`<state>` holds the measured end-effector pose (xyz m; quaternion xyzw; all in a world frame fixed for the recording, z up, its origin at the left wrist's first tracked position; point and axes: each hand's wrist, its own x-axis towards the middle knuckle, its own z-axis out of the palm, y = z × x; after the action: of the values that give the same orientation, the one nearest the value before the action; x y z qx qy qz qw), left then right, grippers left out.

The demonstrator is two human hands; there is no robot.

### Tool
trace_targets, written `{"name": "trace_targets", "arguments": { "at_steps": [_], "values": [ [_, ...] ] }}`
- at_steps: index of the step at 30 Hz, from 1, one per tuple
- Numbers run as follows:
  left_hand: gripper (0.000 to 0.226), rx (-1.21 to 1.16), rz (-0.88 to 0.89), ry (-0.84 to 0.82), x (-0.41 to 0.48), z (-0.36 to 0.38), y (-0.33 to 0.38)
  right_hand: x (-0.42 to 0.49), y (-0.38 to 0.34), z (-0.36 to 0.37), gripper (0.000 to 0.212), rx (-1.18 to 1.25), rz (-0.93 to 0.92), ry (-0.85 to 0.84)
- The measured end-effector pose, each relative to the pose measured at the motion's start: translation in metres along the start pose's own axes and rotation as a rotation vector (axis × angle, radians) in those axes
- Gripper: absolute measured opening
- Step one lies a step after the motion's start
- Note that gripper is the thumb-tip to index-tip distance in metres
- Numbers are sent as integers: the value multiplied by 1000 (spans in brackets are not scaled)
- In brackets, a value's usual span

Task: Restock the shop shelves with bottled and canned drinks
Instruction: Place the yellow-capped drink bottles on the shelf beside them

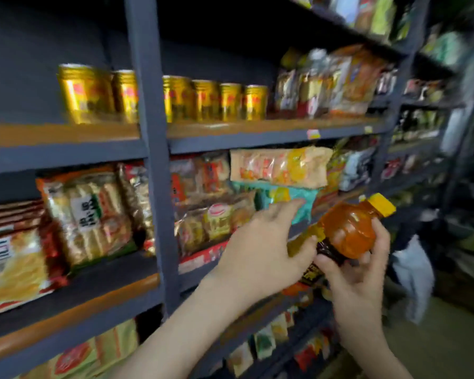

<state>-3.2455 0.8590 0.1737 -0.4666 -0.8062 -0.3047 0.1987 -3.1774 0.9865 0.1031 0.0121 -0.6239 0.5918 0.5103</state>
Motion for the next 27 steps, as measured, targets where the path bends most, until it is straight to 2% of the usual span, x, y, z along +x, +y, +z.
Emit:
{"name": "trace_targets", "arguments": {
  "at_steps": [2, 6, 8, 11, 17, 22, 27],
  "values": [
    [69, 110, 39, 34, 44, 11, 7, 37, 8, -13, 80, -36, -91, 101],
    [50, 310, 155, 327, 129, 36, 2, 116, 29, -33, 85, -38, -257, 227],
    [45, 351, 161, 404, 170, 47, -10, 156, 39, -42, 87, -27, -318, 255],
    [43, 339, 134, 391, 222, 51, -24, 215, 49, -50, 87, -28, -349, 250],
    [52, 403, 111, 403, 298, 62, -40, 319, 59, -46, 84, -54, -504, 189],
    [61, 485, -40, 347, 345, 69, -46, 395, 76, -46, 80, -65, -553, 201],
    [85, 460, -146, 344, 372, 76, -48, 454, 98, -49, 80, -97, -590, 177]
  ]
}}
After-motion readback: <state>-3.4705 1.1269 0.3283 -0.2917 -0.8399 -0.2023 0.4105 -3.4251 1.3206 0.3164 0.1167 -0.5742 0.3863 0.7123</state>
